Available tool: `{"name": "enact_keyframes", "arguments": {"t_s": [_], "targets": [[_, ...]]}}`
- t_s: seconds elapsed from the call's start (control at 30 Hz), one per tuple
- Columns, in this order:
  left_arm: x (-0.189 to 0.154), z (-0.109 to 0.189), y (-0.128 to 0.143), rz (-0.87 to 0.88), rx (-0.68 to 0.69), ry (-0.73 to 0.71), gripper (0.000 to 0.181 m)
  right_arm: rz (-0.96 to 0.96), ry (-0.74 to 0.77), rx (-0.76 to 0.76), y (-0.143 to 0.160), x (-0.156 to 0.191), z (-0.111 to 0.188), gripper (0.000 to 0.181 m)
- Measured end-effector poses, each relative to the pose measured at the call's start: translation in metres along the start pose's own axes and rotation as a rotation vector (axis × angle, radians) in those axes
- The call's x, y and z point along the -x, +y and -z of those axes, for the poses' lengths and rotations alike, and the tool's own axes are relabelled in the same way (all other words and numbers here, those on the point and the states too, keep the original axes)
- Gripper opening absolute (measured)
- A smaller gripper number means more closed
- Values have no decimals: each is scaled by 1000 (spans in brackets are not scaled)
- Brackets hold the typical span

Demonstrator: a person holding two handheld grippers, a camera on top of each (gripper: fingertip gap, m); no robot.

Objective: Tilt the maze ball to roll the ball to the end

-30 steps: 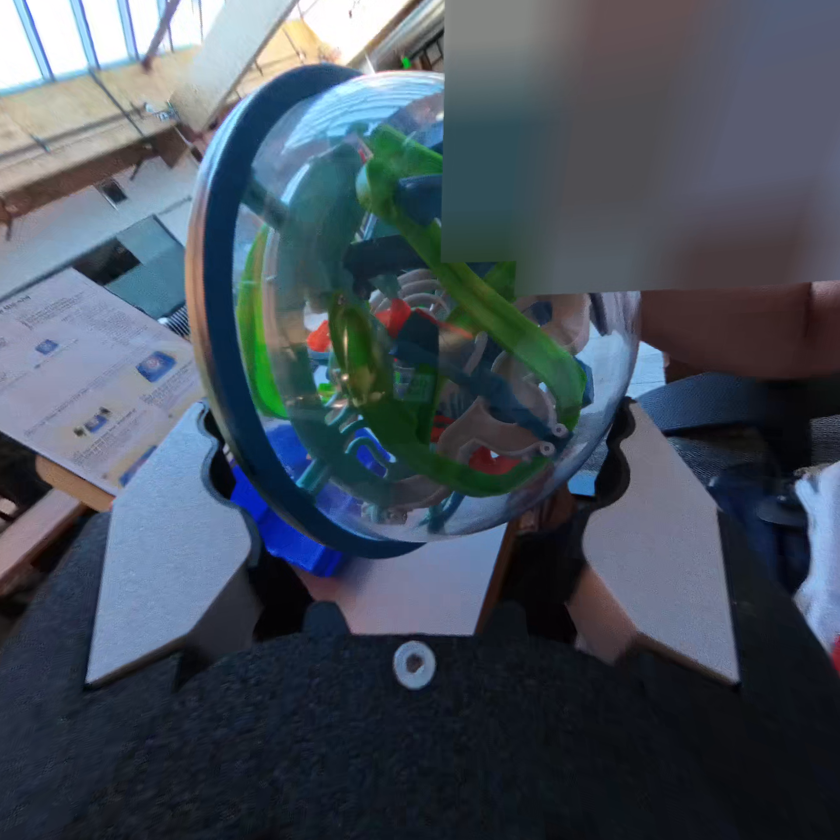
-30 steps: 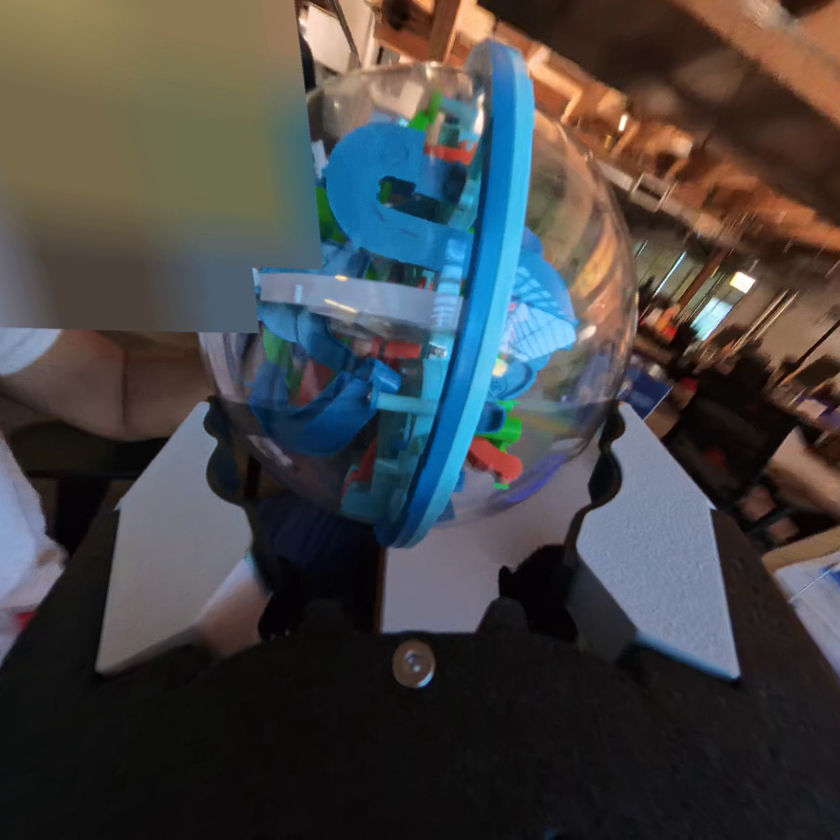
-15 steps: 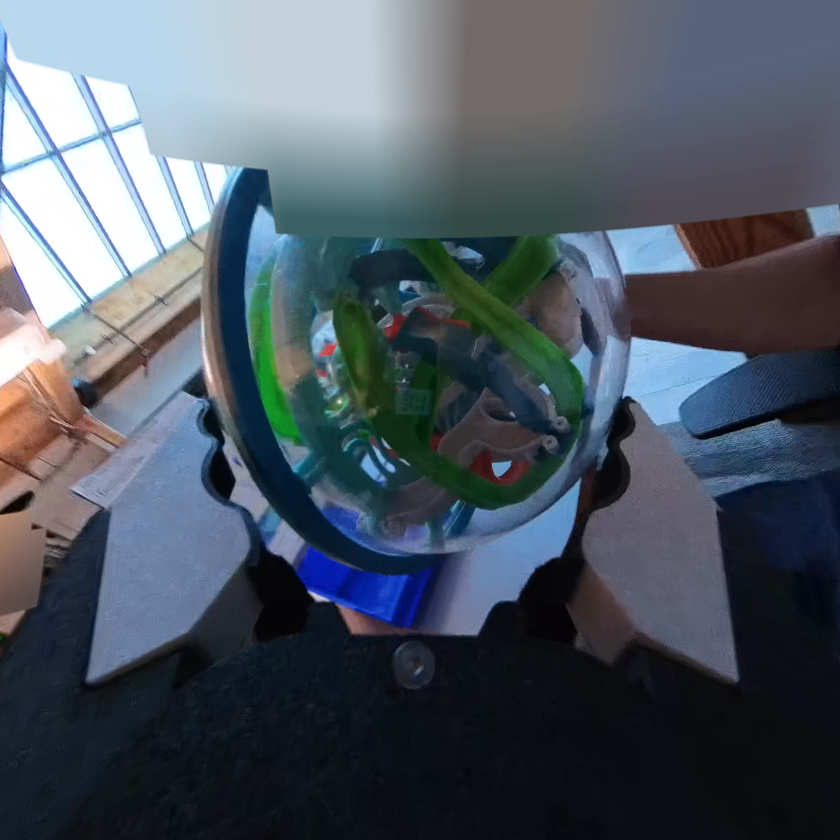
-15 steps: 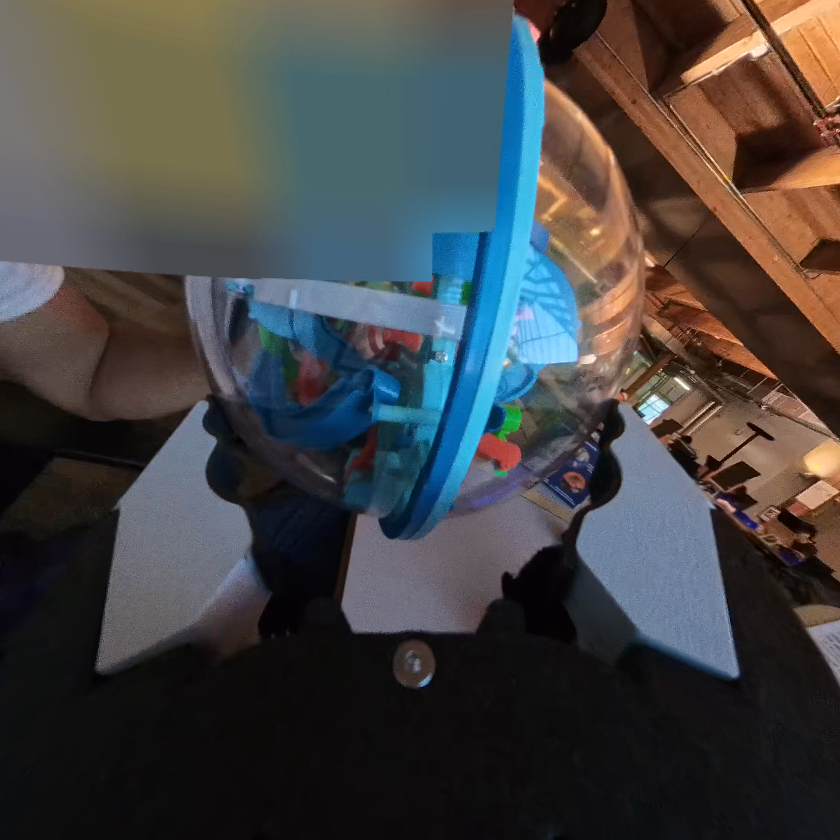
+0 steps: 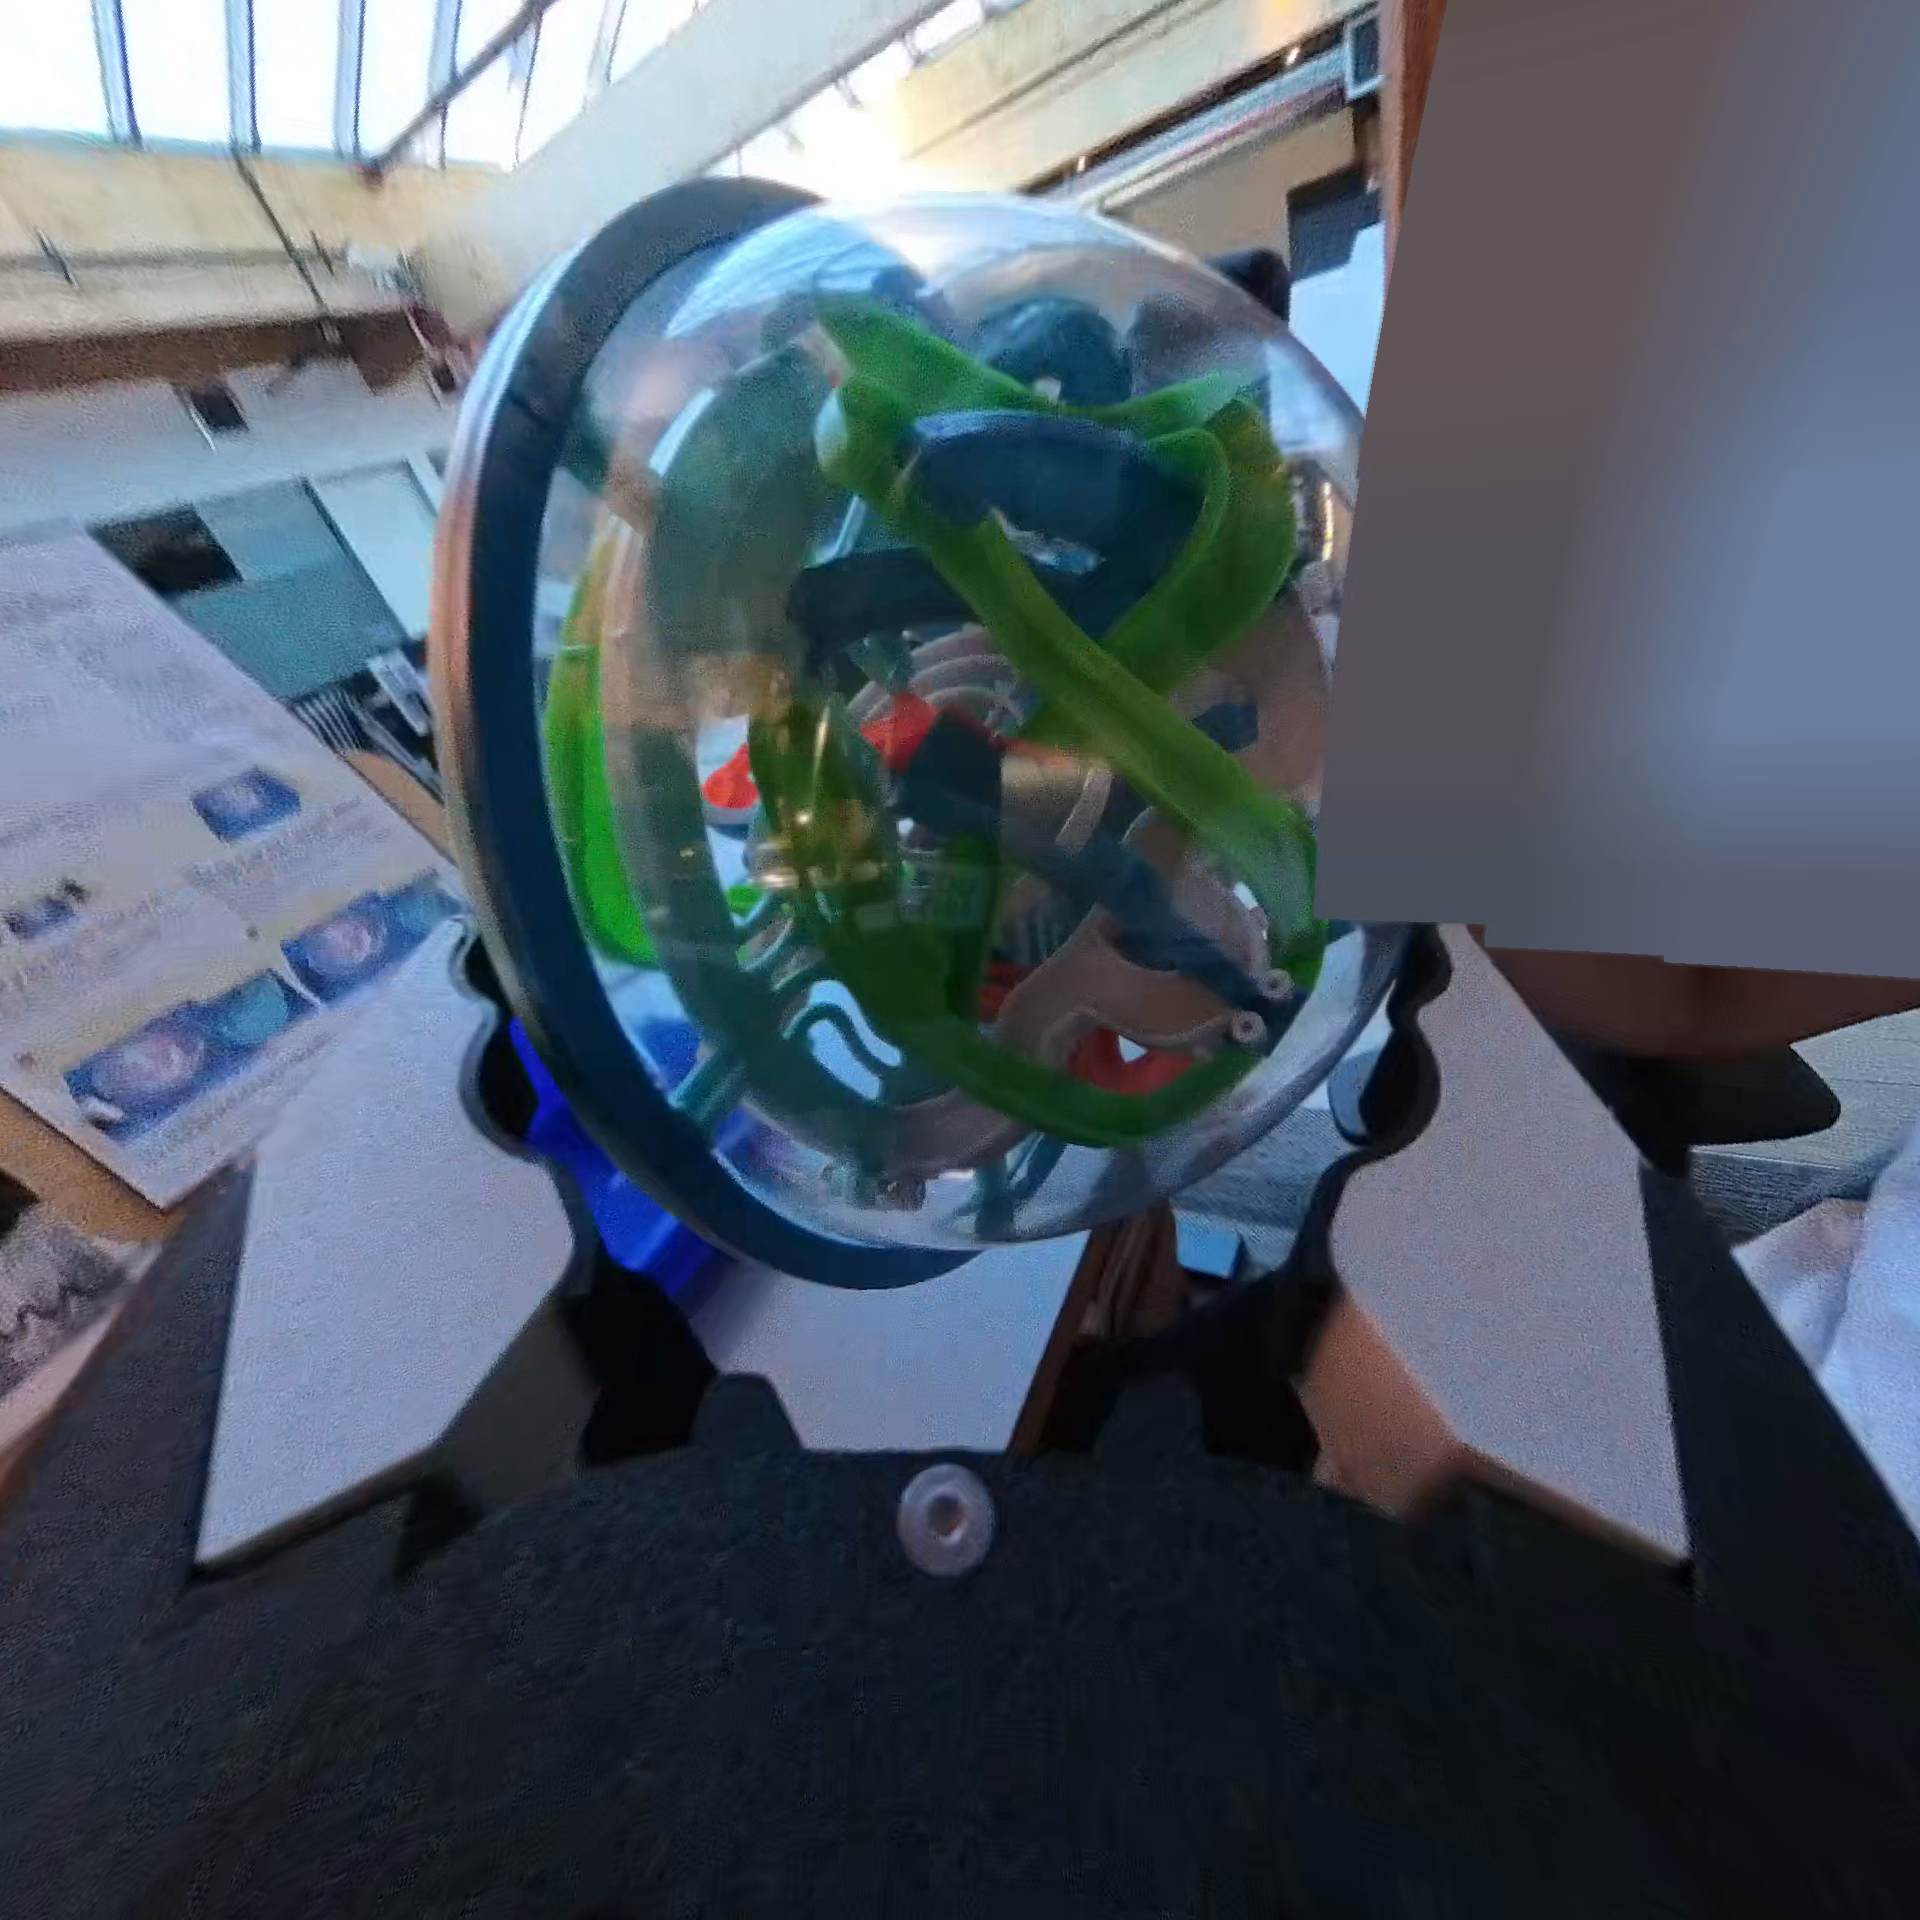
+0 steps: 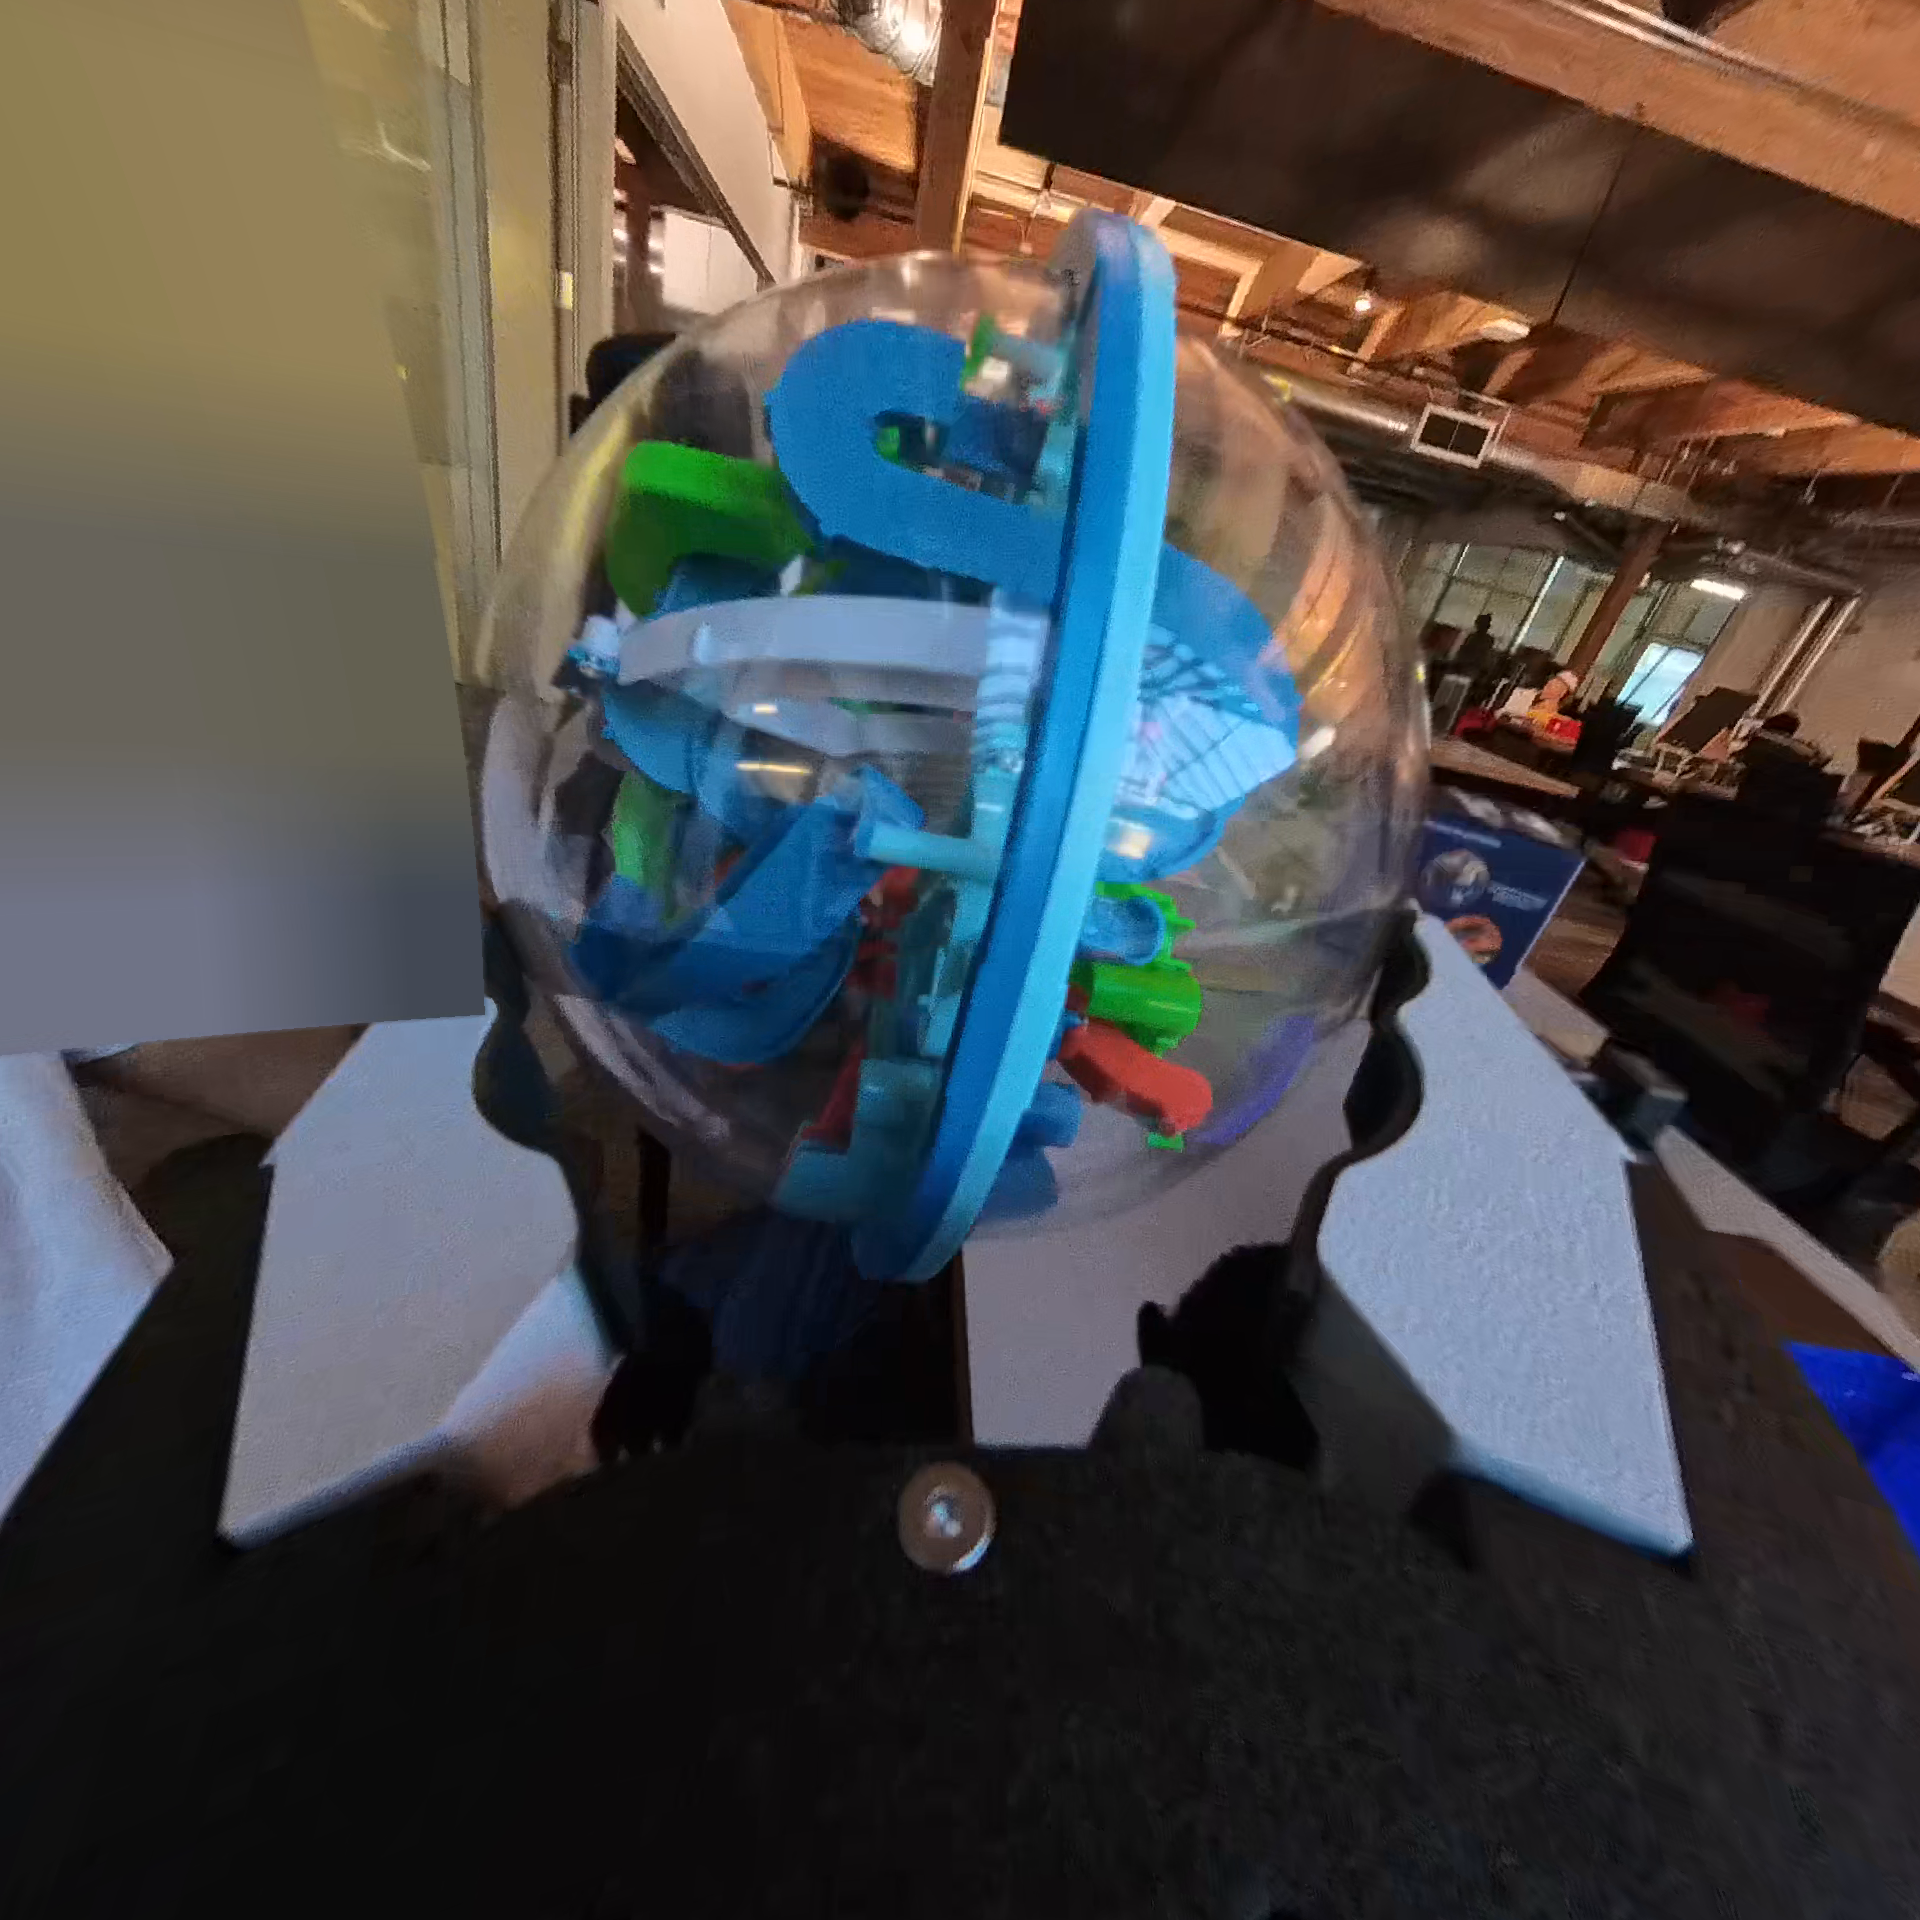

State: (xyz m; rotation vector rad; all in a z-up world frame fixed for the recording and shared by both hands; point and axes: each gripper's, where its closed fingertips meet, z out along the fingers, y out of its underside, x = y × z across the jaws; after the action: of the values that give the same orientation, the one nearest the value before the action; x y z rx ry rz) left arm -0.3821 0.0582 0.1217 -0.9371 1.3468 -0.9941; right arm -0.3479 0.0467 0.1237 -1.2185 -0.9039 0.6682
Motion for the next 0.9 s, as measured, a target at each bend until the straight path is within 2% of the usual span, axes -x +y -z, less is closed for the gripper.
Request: {"name": "enact_keyframes", "arguments": {"t_s": [0.07,0.1,0.13,0.2,0.23,0.3,0.37,0.47,0.53,0.6,0.67,0.73,0.8,0.9], "targets": [[-6,3,-18,-31,-36,15,159,21,14,42,-12,9,1,154],[3,1,-12,29,-20,29,159,-37,25,62,-7,1,-1,154],[18,-5,5,152,15,43,159,-154,36,81,9,-16,-4,155],[46,-18,55,502,122,66,159,-518,51,131,56,-51,-8,155],[52,-22,73,597,139,73,159,-605,65,139,73,-59,-8,154],[51,-23,80,632,121,81,159,-637,78,160,81,-57,-7,154],[42,-19,63,548,110,98,159,-561,77,194,66,-45,-5,155],[37,-2,20,338,-54,96,159,-365,96,147,30,-27,-14,155],[35,17,5,209,-150,111,159,-236,115,140,20,-16,-29,155],[23,33,-13,15,-272,89,159,-35,87,68,4,-2,-38,155],[1,31,-29,-181,-279,42,159,146,26,17,-11,11,-26,154],[-15,19,-33,-315,-206,-38,159,287,-26,71,-18,18,-9,157],[-21,17,-34,-342,-203,-141,159,375,-90,183,-26,19,-5,154],[-23,39,-38,-258,-314,-285,159,353,-230,320,-34,27,-26,155]]}}
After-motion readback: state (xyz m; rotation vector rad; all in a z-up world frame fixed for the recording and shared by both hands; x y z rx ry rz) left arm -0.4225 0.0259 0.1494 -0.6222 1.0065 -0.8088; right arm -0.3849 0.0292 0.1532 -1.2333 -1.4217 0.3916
